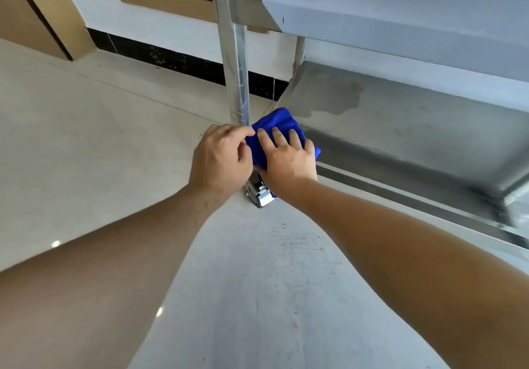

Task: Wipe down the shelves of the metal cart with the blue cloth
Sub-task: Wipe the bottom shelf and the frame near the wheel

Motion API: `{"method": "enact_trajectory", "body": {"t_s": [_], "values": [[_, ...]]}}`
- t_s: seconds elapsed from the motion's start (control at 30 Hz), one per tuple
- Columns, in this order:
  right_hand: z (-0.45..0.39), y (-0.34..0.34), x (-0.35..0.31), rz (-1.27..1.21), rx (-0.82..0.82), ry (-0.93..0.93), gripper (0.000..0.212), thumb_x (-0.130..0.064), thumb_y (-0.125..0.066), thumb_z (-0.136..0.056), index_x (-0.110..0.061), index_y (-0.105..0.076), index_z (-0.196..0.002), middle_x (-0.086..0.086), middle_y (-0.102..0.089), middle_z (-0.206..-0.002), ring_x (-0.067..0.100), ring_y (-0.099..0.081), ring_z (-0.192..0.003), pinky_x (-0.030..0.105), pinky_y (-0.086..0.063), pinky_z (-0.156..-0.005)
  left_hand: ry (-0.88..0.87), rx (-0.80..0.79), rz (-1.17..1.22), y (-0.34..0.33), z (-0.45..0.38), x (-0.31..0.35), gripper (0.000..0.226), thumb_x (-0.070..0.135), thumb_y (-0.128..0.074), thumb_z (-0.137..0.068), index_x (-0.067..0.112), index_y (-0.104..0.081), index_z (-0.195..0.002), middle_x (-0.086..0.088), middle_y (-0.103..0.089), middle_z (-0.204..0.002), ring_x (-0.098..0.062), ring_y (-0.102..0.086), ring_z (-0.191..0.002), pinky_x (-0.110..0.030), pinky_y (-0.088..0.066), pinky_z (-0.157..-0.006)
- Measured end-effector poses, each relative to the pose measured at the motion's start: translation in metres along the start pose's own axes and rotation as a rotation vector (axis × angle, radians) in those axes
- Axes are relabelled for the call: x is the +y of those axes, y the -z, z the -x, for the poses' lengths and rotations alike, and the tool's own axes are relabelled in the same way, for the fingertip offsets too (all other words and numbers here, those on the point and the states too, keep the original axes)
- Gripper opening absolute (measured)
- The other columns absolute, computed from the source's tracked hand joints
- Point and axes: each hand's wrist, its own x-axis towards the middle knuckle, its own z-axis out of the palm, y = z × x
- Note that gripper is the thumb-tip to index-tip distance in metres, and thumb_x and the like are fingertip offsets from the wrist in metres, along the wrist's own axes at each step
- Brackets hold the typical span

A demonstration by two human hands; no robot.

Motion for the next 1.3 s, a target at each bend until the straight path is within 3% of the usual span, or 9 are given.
{"method": "enact_trajectory", "body": {"t_s": [0.13,0.23,0.4,0.6,0.73,0.83,0.93,1.1,1.3], "values": [[0.013,0.015,0.005,-0.038,-0.037,0.022,0.067,-0.033,-0.063,-0.091,-0.029,-0.03,-0.15,-0.003,-0.051,-0.143,0.03,-0.047,-0.127,0.045,-0.038,-0.094,0.17,-0.014,0.048,0.003,0.008,0.023,0.034,0.003,-0.052,-0.083,0.009,-0.07,-0.112,-0.005,-0.073,-0.107,-0.028,-0.062,-0.096,-0.026,-0.042,-0.083],[0.034,0.044,0.012,-0.096,-0.133,0.061,0.063,-0.016,-0.064,-0.084,-0.03,-0.042,-0.141,-0.006,-0.06,-0.123,0.026,-0.056,-0.11,0.038,-0.043,-0.083,0.249,-0.085,0.038,0.024,0.007,0.04,0.033,0.004,-0.055,-0.084,0.008,-0.069,-0.114,-0.007,-0.073,-0.106,-0.029,-0.063,-0.096,-0.027,-0.043,-0.081],[0.066,0.118,0.019,-0.307,-0.293,-0.044,0.056,-0.006,-0.059,-0.082,-0.03,-0.054,-0.132,-0.002,-0.064,-0.099,0.026,-0.055,-0.079,0.032,-0.041,-0.063,0.222,-0.288,-0.03,0.088,-0.005,0.081,0.038,0.016,-0.059,-0.09,0.011,-0.061,-0.128,-0.008,-0.068,-0.122,-0.027,-0.059,-0.111,-0.032,-0.049,-0.088],[0.09,0.24,0.019,-0.367,-0.322,-0.076,0.055,-0.005,-0.061,-0.08,-0.03,-0.055,-0.129,-0.003,-0.067,-0.11,0.027,-0.061,-0.091,0.031,-0.042,-0.067,0.22,-0.446,-0.098,0.192,-0.038,0.136,0.042,0.023,-0.06,-0.09,0.015,-0.056,-0.131,-0.006,-0.069,-0.117,-0.029,-0.06,-0.106,-0.034,-0.048,-0.083],[0.101,0.336,0.013,-0.46,-0.357,-0.147,0.06,-0.005,-0.061,-0.081,-0.031,-0.054,-0.134,-0.002,-0.068,-0.11,0.028,-0.061,-0.098,0.035,-0.051,-0.073,0.212,-0.454,-0.127,0.277,-0.086,0.169,0.038,0.022,-0.062,-0.087,0.014,-0.061,-0.124,-0.006,-0.071,-0.108,-0.031,-0.063,-0.098,-0.034,-0.046,-0.078],[0.11,0.409,0.004,-0.493,-0.379,-0.175,0.058,-0.008,-0.063,-0.082,-0.031,-0.054,-0.134,-0.004,-0.068,-0.112,0.026,-0.059,-0.101,0.03,-0.042,-0.069,0.186,-0.495,-0.132,0.337,-0.117,0.201,0.032,0.022,-0.063,-0.086,0.013,-0.061,-0.117,-0.006,-0.071,-0.103,-0.032,-0.062,-0.096,-0.034,-0.044,-0.076],[0.116,0.481,-0.003,-0.526,-0.354,-0.209,0.056,-0.006,-0.062,-0.081,-0.031,-0.056,-0.131,-0.007,-0.068,-0.108,0.025,-0.056,-0.101,0.03,-0.04,-0.067,0.2,-0.506,-0.129,0.389,-0.151,0.227,0.031,0.024,-0.062,-0.087,0.012,-0.06,-0.115,-0.007,-0.07,-0.105,-0.033,-0.06,-0.098,-0.034,-0.042,-0.076],[0.117,0.598,-0.01,-0.535,-0.301,-0.272,0.054,-0.006,-0.059,-0.078,-0.031,-0.057,-0.125,-0.009,-0.066,-0.098,0.025,-0.054,-0.095,0.032,-0.04,-0.068,0.212,-0.576,-0.116,0.47,-0.209,0.268,0.043,0.031,-0.056,-0.089,0.019,-0.053,-0.131,-0.004,-0.065,-0.121,-0.033,-0.054,-0.112,-0.043,-0.046,-0.087],[0.126,0.706,0.012,-0.501,-0.163,-0.407,0.051,-0.007,-0.06,-0.077,-0.032,-0.054,-0.121,-0.006,-0.063,-0.093,0.025,-0.051,-0.089,0.03,-0.038,-0.06,0.042,-0.619,-0.088,0.522,-0.272,0.326,0.051,0.037,-0.052,-0.091,0.02,-0.046,-0.138,-0.005,-0.059,-0.13,-0.032,-0.049,-0.119,-0.045,-0.044,-0.095]]}}
